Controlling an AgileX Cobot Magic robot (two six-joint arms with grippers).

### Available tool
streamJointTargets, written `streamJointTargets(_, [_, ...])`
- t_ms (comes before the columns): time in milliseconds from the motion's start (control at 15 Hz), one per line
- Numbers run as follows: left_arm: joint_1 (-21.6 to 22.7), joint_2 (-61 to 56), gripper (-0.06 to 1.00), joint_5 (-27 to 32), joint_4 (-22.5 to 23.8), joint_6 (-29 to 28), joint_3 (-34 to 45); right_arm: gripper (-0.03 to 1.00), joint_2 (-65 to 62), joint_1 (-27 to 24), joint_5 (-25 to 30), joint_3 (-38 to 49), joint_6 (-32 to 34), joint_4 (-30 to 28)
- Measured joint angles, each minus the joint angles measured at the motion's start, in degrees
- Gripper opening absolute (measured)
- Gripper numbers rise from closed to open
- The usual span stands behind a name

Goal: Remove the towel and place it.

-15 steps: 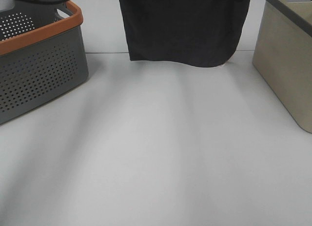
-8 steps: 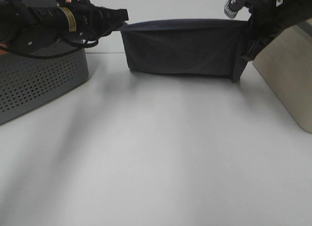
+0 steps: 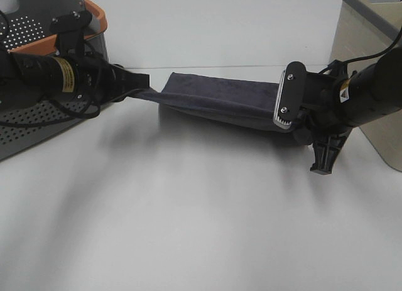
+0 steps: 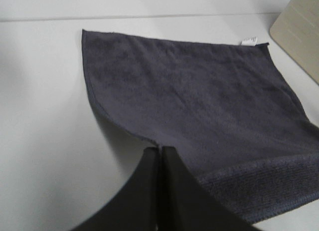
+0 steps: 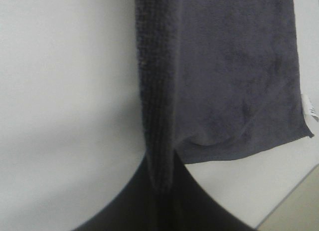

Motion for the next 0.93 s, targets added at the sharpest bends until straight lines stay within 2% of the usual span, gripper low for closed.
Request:
streamJointTargets(400, [0.06, -0.06, 0.0, 0.74, 0.52, 0.0, 5.61, 0.02, 5.21, 5.9, -1.66, 2.41, -0.06, 0.8])
streamJointTargets(733, [0.06, -0.06, 0.0, 6.25, 1.78, 0.0, 6.25, 0.04, 6.99, 6.07, -1.72, 2.52, -0.11, 1.09])
streamJointTargets(800, [0.06, -0.06, 0.0, 6.3, 1.78, 0.0, 6.25, 0.12, 6.99, 6.07, -1.72, 2.52, -0.11, 1.09])
streamJointTargets(867, [0.06, -0.06, 0.0, 6.3, 2.41, 0.0, 6.25, 0.34, 6.99, 6.07, -1.72, 2.52, -0.11, 1.09])
streamJointTargets(933, [0.06, -0.06, 0.02, 6.3, 3.9, 0.0, 6.25, 0.42, 6.99, 6.07, -1.72, 2.52, -0.11, 1.09])
